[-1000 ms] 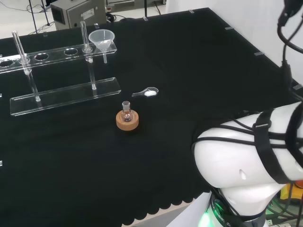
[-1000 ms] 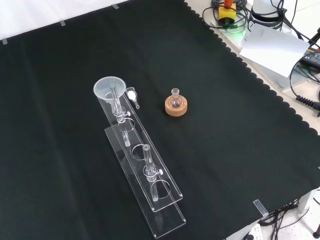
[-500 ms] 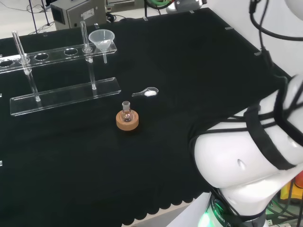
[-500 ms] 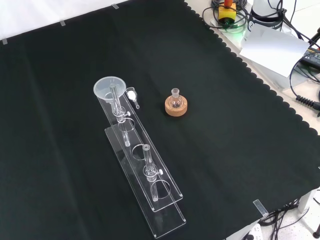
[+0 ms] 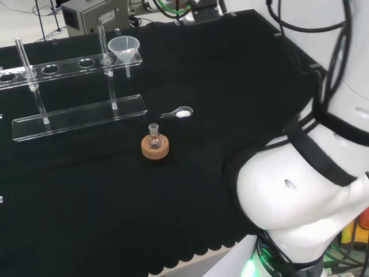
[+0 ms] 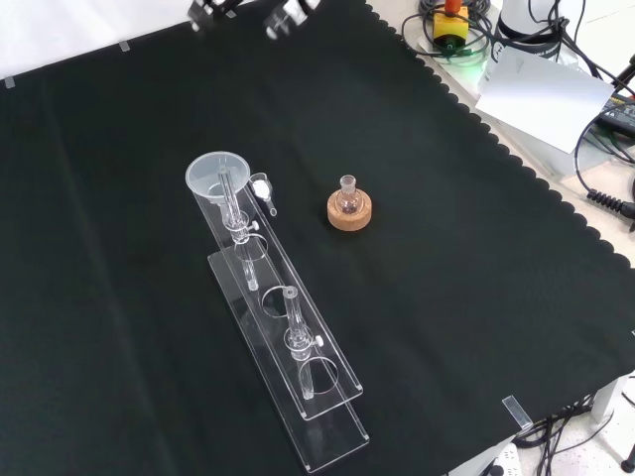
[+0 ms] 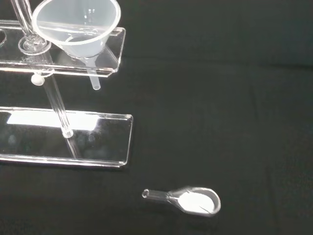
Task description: Pick up the funnel from the transparent funnel stand.
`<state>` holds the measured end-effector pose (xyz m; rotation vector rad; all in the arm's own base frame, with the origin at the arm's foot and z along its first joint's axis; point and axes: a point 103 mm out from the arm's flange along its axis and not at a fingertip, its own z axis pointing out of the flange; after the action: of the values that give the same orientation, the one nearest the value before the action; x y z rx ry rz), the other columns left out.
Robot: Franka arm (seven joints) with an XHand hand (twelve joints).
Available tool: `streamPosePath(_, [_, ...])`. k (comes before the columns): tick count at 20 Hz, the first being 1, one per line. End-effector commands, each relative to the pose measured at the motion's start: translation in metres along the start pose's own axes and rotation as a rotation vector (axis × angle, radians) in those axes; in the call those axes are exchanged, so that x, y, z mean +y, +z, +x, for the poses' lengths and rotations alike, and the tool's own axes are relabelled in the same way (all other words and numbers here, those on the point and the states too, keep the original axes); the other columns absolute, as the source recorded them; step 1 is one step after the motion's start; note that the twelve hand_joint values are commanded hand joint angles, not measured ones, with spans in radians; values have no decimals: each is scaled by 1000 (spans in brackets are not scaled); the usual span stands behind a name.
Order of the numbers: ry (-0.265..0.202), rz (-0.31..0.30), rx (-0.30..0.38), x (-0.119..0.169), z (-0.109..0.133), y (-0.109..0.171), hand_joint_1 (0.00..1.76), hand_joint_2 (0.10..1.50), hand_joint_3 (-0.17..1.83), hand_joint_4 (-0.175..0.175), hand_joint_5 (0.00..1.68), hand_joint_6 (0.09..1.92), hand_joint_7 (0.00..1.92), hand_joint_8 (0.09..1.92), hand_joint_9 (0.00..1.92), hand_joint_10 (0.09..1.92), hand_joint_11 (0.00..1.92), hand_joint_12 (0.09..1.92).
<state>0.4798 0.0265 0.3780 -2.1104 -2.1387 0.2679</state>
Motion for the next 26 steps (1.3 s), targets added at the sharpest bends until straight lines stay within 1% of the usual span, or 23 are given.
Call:
streamPosePath(1, [-84,-10,-42,56,23,15,27,1113,378,15,171,87,106,529,274,631,63,1390])
streamPosePath(3, [-90,22,-69,62,28,19,101,1075,353,11,176,87,129,545,307,645,85,1402])
streamPosePath(4, [-92,36,-80,65,31,21,174,1038,335,9,180,87,133,556,332,654,132,1400])
streamPosePath(7, [-106,68,-91,72,38,27,335,946,302,6,187,87,128,587,380,665,231,1388])
streamPosePath(9, [-117,82,-102,76,43,30,383,911,293,5,189,87,120,597,391,666,262,1386])
streamPosePath(17, [-135,136,-129,92,52,36,411,859,282,-1,183,87,109,611,373,662,281,1389])
streamPosePath(21, [-132,207,-161,100,57,40,423,834,281,-10,175,87,112,623,368,669,306,1395])
streamPosePath(26, [-139,245,-209,108,62,45,463,776,287,-18,141,87,78,638,351,700,355,1396])
